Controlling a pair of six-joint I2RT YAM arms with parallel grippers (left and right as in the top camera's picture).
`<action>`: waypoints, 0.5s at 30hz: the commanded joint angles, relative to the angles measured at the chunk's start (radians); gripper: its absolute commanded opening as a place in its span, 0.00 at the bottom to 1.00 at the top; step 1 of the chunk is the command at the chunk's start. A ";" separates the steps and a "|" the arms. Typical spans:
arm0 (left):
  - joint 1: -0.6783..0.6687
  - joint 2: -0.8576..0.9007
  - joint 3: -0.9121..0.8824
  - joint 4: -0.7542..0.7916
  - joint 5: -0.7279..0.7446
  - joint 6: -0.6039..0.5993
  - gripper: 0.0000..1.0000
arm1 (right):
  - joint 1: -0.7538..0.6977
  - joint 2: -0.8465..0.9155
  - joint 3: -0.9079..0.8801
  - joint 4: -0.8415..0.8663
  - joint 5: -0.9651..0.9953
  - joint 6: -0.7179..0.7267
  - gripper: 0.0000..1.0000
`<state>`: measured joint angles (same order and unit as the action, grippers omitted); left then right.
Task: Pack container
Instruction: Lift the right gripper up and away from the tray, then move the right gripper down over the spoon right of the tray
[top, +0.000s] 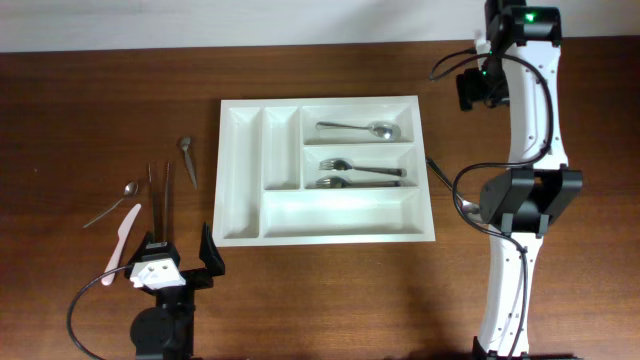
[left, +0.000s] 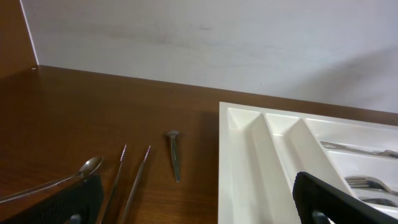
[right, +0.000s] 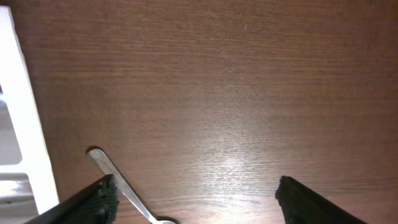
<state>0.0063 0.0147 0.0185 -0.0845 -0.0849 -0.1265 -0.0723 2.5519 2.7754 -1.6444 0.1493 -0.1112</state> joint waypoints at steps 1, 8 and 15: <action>0.003 -0.010 -0.006 0.002 0.011 0.016 0.99 | -0.014 -0.067 0.008 0.033 -0.091 0.019 0.94; 0.003 -0.010 -0.006 0.002 0.011 0.016 0.99 | -0.043 -0.235 -0.148 0.164 -0.153 -0.010 0.99; 0.003 -0.010 -0.006 0.002 0.011 0.016 0.99 | -0.084 -0.470 -0.566 0.278 -0.154 -0.095 0.96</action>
<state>0.0063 0.0147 0.0185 -0.0845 -0.0849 -0.1265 -0.1299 2.1807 2.3798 -1.3964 0.0086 -0.1661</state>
